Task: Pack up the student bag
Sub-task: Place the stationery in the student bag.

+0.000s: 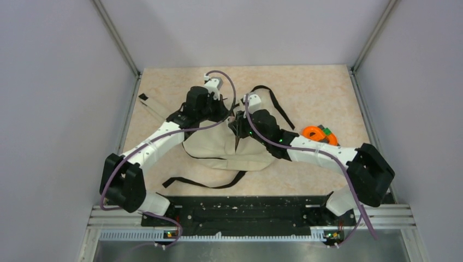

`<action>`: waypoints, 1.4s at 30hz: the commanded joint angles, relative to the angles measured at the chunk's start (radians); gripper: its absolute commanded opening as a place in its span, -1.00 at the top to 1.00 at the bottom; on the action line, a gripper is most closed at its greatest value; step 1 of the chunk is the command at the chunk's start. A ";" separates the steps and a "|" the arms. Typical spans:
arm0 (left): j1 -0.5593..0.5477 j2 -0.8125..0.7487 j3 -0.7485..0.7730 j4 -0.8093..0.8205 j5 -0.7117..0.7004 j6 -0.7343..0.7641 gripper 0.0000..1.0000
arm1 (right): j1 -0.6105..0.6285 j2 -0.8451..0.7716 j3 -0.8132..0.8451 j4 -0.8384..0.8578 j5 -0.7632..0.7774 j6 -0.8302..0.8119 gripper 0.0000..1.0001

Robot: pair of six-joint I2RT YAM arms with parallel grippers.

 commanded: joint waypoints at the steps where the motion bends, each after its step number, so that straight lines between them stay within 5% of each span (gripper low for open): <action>1: 0.003 -0.068 0.063 0.023 0.067 -0.006 1.00 | 0.021 -0.010 -0.001 -0.027 0.088 -0.045 1.00; 17: 0.015 -0.076 0.109 -0.030 0.094 0.050 1.00 | 0.020 -0.075 -0.017 -0.186 0.355 -0.190 1.00; 29: 0.018 -0.088 0.089 -0.017 0.137 0.034 1.00 | 0.021 0.031 0.083 -0.121 0.158 -0.143 1.00; 39: 0.020 -0.087 0.066 0.004 0.138 0.001 1.00 | 0.020 0.105 0.155 -0.061 0.143 -0.096 1.00; 42: 0.023 -0.084 0.066 0.004 0.131 -0.005 1.00 | 0.020 0.117 0.176 -0.081 0.143 -0.081 0.71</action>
